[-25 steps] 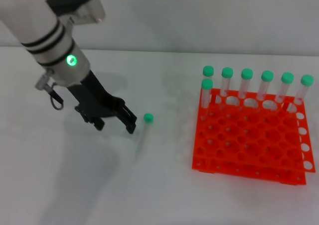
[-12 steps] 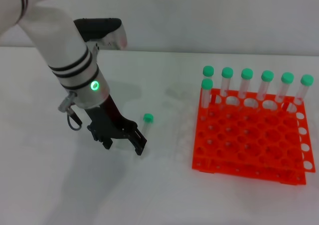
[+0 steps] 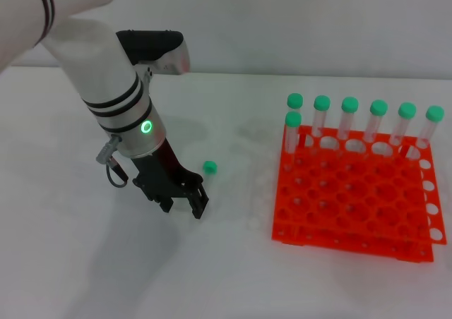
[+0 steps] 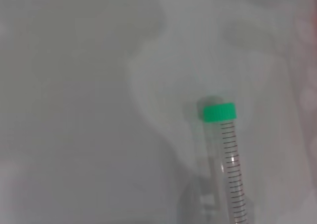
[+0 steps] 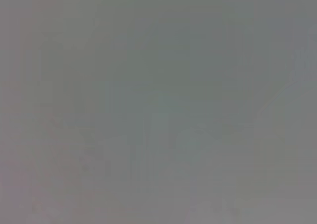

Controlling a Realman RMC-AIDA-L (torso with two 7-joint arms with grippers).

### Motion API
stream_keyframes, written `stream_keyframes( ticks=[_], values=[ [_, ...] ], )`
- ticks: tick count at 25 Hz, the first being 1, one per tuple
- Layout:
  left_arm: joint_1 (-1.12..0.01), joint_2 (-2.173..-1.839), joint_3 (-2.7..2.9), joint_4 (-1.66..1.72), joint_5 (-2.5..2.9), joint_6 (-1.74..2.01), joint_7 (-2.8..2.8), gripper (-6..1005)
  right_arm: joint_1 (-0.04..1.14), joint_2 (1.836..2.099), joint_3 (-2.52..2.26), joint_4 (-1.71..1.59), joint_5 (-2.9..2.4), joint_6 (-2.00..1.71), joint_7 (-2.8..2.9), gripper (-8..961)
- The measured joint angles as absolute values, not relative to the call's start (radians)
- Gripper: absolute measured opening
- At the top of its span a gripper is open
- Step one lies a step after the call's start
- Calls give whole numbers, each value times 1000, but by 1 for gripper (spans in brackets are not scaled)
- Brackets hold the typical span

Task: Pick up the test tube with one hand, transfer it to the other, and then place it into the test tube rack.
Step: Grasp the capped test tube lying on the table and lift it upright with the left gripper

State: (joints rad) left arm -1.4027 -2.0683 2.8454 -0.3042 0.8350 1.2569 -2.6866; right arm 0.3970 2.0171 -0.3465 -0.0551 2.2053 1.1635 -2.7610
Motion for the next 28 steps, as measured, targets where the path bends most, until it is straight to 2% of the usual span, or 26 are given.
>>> stream_keyframes(
  ticks=[5,28],
  values=[
    [-1403,-2074,2845,-302,843,1255,-2688,596,391,2016,-348,-55,2204,1164,-2761,767],
    [-1393,-2074,2846,-228,895,1181,-2742,568,393,2016,-356,-55,2201,1168,-2760,761]
  ],
)
